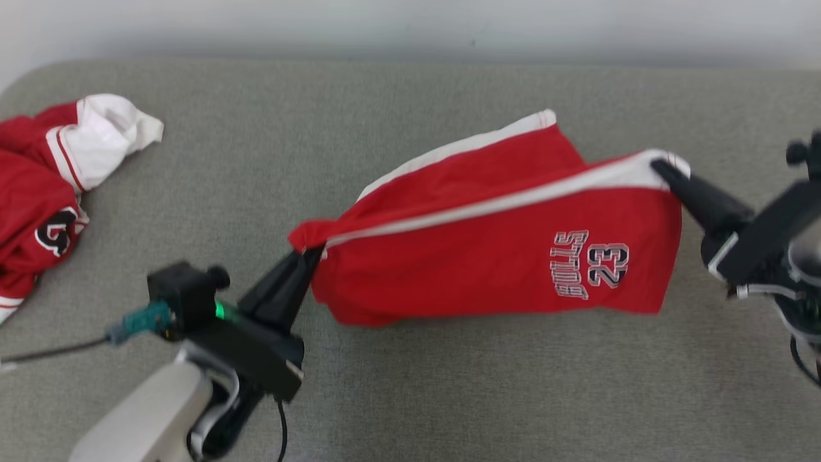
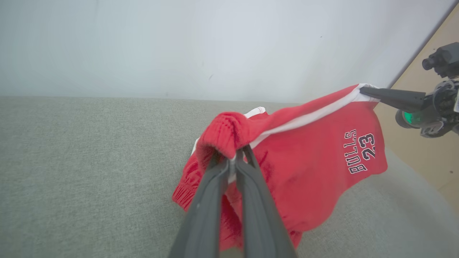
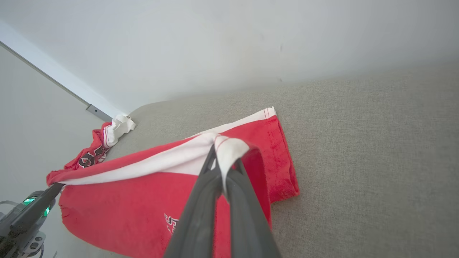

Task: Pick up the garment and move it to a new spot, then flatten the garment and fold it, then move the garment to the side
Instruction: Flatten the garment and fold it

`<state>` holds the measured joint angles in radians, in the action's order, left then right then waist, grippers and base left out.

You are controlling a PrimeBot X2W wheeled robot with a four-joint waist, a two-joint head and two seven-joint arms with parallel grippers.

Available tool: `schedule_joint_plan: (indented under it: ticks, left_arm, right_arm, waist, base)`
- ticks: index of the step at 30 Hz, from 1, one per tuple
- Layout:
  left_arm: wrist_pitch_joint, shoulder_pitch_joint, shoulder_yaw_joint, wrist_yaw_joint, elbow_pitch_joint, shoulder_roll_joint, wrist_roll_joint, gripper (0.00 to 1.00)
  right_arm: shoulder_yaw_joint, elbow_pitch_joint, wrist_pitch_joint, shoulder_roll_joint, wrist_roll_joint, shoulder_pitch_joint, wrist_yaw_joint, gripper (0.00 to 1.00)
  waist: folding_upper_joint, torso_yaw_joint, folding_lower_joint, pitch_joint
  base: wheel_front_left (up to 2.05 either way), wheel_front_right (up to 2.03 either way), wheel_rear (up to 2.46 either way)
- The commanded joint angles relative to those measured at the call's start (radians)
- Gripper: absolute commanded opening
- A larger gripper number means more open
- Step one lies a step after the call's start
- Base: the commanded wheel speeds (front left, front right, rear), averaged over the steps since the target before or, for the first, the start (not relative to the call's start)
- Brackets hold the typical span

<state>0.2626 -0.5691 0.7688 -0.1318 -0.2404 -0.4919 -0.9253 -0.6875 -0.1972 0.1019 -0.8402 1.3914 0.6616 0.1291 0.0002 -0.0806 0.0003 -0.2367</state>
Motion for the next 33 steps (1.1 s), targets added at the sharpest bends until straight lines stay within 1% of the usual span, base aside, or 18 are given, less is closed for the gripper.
schedule_joint_plan:
  ticks: [1,6,11,14,16,21,25,26,27,28,29,30,31,33]
  left_arm:
    - [0.003,-0.030,0.001,0.002,-0.012,0.004,-0.014,0.00]
    - [0.003,-0.169,0.033,0.002,-0.085,0.017,-0.051,0.00]
    - [0.003,-0.270,0.067,0.002,-0.148,0.035,-0.081,0.00]
    - [0.003,-0.316,0.102,0.002,-0.175,0.044,-0.096,0.00]
    - [0.003,-0.343,0.116,0.002,-0.186,0.048,-0.100,0.00]
    - [0.003,-0.384,0.142,0.002,-0.220,0.062,-0.110,0.00]
    - [0.003,-0.402,0.162,0.002,-0.238,0.068,-0.113,0.00]
    - [0.003,-0.403,0.167,0.002,-0.242,0.070,-0.114,0.00]
    - [0.003,-0.403,0.172,0.002,-0.246,0.072,-0.115,0.00]
    - [0.003,-0.403,0.174,0.002,-0.251,0.073,-0.115,0.00]
    - [0.003,-0.403,0.174,0.002,-0.256,0.074,-0.113,0.27]
    - [0.003,-0.400,0.172,0.002,-0.262,0.075,-0.109,0.98]
    - [0.003,-0.394,0.166,0.002,-0.268,0.078,-0.103,1.00]
    - [0.003,-0.356,0.148,0.002,-0.275,0.075,-0.086,1.00]
  right_arm:
    - [-0.007,-0.017,0.013,0.013,-0.015,0.033,0.003,0.00]
    - [-0.052,-0.149,0.080,0.079,-0.094,0.231,0.003,0.00]
    - [-0.104,-0.277,0.090,0.148,-0.156,0.374,0.003,0.00]
    - [-0.160,-0.341,0.104,0.172,-0.207,0.445,0.003,0.00]
    - [-0.188,-0.383,0.093,0.184,-0.236,0.487,0.003,0.00]
    - [-0.229,-0.495,0.050,0.222,-0.268,0.555,0.003,0.00]
    - [-0.267,-0.544,0.030,0.243,-0.268,0.587,0.003,0.00]
    - [-0.276,-0.552,0.020,0.246,-0.270,0.594,0.003,0.11]
    - [-0.284,-0.560,0.010,0.251,-0.269,0.596,0.003,0.44]
    - [-0.292,-0.568,0.004,0.254,-0.265,0.596,0.003,0.81]
    - [-0.300,-0.574,-0.003,0.257,-0.259,0.595,0.003,1.00]
    - [-0.304,-0.578,-0.012,0.261,-0.249,0.593,0.003,1.00]
    - [-0.311,-0.578,-0.020,0.264,-0.242,0.587,0.003,1.00]
    - [-0.335,-0.577,-0.050,0.262,-0.224,0.563,0.003,1.00]
  waist:
    - [-0.0002,-0.036,-0.0003,-0.080]
    - [-0.0002,-0.064,-0.0003,-0.162]
    - [-0.0002,-0.080,-0.0003,-0.218]
    - [-0.0002,-0.087,-0.0003,-0.246]
    - [-0.0002,-0.091,-0.0003,-0.260]
    - [-0.0002,-0.094,-0.0003,-0.282]
    - [-0.0002,-0.092,-0.0003,-0.288]
    - [-0.0002,-0.090,-0.0003,-0.288]
    - [-0.0002,-0.089,-0.0003,-0.286]
    - [-0.0002,-0.087,-0.0003,-0.282]
    - [-0.0002,-0.085,-0.0003,-0.275]
    - [-0.0002,-0.082,-0.0003,-0.267]
    - [-0.0002,-0.079,-0.0003,-0.256]
    - [-0.0002,-0.069,-0.0003,-0.218]
  base:
    - [0.00,0.00,0.00]
    - [0.00,0.00,0.00]
    - [0.00,0.00,0.00]
    - [0.00,0.00,0.00]
    - [0.00,0.00,0.00]
    - [0.00,0.00,0.00]
    - [0.00,0.00,0.00]
    - [0.00,0.00,0.00]
    - [0.00,0.00,0.00]
    - [0.00,0.00,0.00]
    - [0.00,0.00,0.00]
    - [0.00,0.00,0.00]
    - [0.00,0.00,0.00]
    - [0.00,0.00,0.00]
